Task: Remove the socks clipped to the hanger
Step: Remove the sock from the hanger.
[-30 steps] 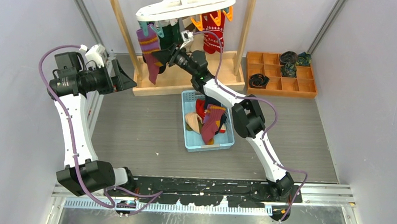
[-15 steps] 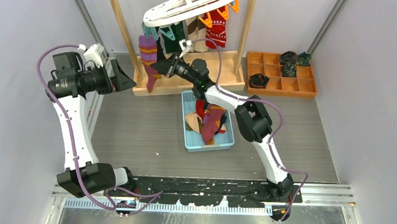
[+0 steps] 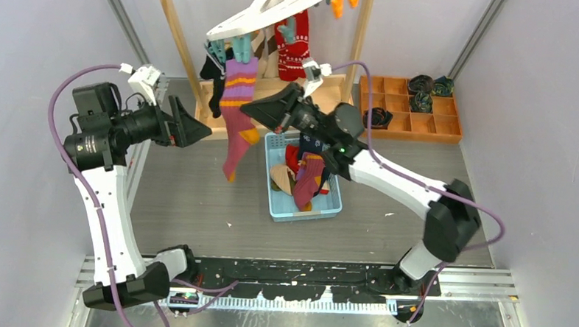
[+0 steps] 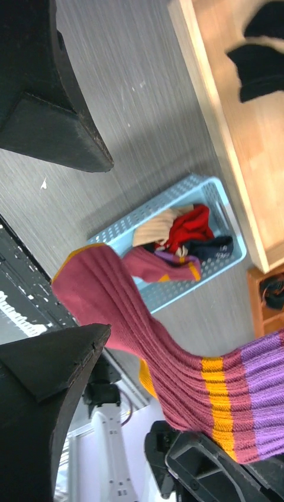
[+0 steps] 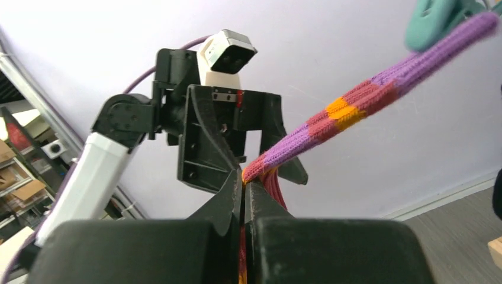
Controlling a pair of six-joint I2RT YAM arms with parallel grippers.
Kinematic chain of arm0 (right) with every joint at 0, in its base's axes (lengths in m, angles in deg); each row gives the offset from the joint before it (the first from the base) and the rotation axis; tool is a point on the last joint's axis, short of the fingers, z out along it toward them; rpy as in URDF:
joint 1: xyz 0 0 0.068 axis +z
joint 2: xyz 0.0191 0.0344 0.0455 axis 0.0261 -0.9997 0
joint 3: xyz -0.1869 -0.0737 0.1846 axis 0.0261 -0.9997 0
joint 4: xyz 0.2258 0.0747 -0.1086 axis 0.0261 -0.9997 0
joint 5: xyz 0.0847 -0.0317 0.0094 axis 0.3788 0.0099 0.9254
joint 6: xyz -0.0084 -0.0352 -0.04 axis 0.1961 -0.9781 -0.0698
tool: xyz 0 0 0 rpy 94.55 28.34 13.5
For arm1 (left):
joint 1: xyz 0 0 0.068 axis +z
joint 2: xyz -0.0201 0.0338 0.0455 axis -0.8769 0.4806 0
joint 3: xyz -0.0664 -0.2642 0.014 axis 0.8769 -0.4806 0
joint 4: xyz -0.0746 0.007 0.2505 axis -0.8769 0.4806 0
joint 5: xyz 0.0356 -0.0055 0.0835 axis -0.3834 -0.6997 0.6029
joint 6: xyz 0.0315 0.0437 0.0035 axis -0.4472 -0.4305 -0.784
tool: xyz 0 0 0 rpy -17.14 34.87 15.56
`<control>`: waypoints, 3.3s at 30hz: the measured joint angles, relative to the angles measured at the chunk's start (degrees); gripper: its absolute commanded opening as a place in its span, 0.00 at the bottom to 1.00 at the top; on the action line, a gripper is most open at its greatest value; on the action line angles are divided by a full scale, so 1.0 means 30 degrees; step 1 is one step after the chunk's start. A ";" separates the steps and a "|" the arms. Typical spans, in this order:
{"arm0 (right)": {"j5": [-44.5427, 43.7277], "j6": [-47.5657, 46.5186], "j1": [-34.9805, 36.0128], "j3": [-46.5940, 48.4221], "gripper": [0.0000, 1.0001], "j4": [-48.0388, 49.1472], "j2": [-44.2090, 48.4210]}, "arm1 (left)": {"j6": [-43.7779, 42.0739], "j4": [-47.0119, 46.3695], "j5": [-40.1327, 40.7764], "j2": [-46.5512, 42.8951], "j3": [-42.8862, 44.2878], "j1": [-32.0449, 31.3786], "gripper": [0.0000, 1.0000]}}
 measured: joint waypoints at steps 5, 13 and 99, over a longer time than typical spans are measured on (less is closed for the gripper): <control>0.0036 -0.0131 -0.0182 -0.3140 0.01 -0.0452 0.3606 | 0.0029 0.0124 -0.0590 -0.0430 0.0117 -0.1974 1.00; -0.0583 -0.0692 -0.0226 -0.5209 0.01 -0.2317 0.6717 | 0.2091 -0.1166 -0.1588 -0.0852 -0.0036 -0.4473 1.00; -0.6375 0.6914 -0.2215 0.2725 0.65 -0.1377 -0.1705 | 1.0207 -1.4047 -0.5275 0.0554 -0.4612 -0.9981 0.00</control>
